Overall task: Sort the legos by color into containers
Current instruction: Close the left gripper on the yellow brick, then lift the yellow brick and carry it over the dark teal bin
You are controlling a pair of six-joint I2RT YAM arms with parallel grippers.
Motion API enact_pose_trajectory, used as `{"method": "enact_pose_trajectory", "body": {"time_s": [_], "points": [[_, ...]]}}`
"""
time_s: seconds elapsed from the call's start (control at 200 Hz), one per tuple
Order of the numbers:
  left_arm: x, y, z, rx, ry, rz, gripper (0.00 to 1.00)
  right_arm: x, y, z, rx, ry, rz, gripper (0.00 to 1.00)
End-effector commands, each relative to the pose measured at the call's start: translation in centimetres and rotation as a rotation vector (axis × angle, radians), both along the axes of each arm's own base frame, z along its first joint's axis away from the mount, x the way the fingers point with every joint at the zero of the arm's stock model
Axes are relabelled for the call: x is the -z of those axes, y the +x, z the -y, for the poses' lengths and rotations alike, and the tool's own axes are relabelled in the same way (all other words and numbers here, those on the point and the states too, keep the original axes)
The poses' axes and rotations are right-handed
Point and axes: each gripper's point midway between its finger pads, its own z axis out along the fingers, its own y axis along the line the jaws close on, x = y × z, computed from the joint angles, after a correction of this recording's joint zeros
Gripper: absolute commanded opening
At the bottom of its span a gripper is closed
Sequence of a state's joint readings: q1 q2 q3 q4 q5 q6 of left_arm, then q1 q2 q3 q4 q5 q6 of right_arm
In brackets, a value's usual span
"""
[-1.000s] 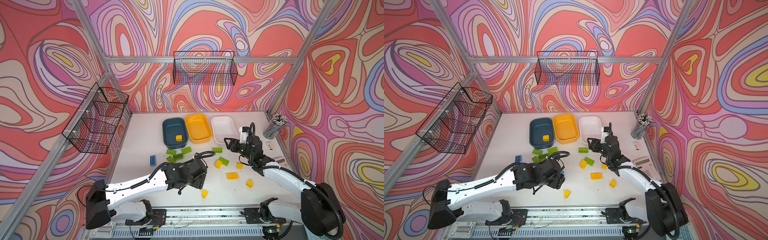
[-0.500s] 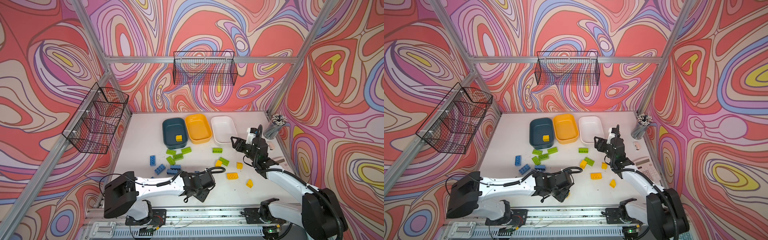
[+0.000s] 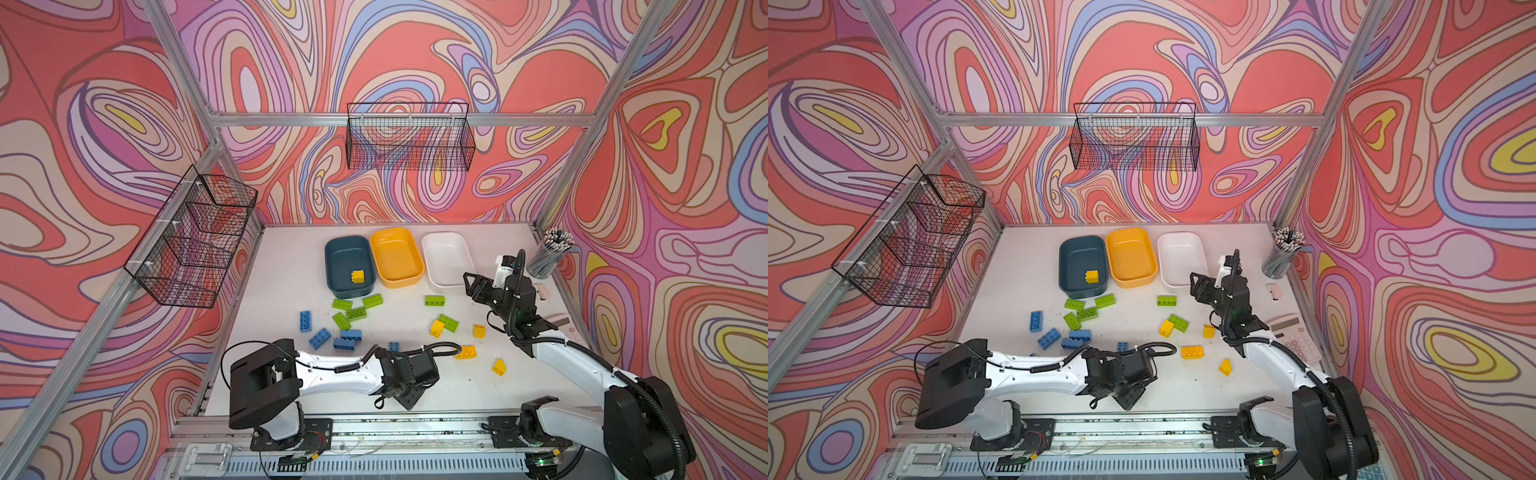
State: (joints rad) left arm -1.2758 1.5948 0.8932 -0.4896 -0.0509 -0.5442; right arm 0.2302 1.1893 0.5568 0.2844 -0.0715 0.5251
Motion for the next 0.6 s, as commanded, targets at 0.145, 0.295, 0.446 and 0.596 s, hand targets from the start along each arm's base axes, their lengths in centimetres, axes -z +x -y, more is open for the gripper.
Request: {"method": "enact_pose_trajectory", "body": {"time_s": [0.145,0.295,0.446,0.596], "points": [[0.1,1.2,0.4,-0.008,0.036,0.06,0.44,0.2,-0.1,0.4,0.011,-0.009,0.004,0.72],[-0.2,1.2,0.9,0.012,0.02,0.06,0.34,0.3,-0.2,0.3,0.007,-0.009,0.003,0.73],[-1.3,1.5,1.1,0.001,-0.023,0.084,0.31,0.2,-0.3,0.4,0.007,-0.011,0.007,0.73],[-3.7,3.0,1.7,-0.057,-0.127,0.091,0.31,0.3,-0.4,0.2,-0.003,-0.005,0.005,0.73]]}}
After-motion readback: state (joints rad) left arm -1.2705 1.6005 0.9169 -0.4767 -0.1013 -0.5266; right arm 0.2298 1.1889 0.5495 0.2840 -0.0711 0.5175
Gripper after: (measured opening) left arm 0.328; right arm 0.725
